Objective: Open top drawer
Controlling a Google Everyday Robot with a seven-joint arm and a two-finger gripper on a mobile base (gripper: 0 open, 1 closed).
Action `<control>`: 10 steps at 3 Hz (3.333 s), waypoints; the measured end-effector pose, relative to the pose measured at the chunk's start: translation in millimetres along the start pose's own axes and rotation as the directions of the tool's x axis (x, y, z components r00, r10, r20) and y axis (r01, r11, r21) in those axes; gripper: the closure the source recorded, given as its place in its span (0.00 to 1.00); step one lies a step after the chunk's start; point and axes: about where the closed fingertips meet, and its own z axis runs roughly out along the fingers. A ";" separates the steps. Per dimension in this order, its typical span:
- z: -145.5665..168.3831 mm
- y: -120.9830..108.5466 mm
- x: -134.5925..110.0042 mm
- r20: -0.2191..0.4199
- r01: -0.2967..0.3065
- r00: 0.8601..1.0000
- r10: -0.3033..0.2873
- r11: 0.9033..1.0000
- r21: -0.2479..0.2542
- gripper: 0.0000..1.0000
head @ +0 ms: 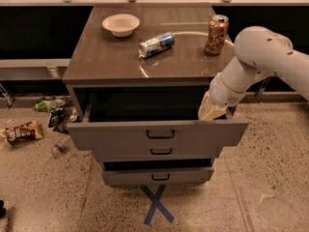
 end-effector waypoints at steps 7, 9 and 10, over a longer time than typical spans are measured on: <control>63.1 -19.2 8.9 -0.014 0.042 0.999 -0.041 0.997 0.059 1.00; 58.4 -11.9 7.9 -0.019 0.046 0.999 -0.045 0.998 0.041 1.00; 57.2 -12.1 7.5 -0.019 0.046 0.999 -0.045 0.998 0.041 1.00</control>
Offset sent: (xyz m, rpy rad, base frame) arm -0.0314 0.0014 0.0351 0.0773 0.1264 -0.0179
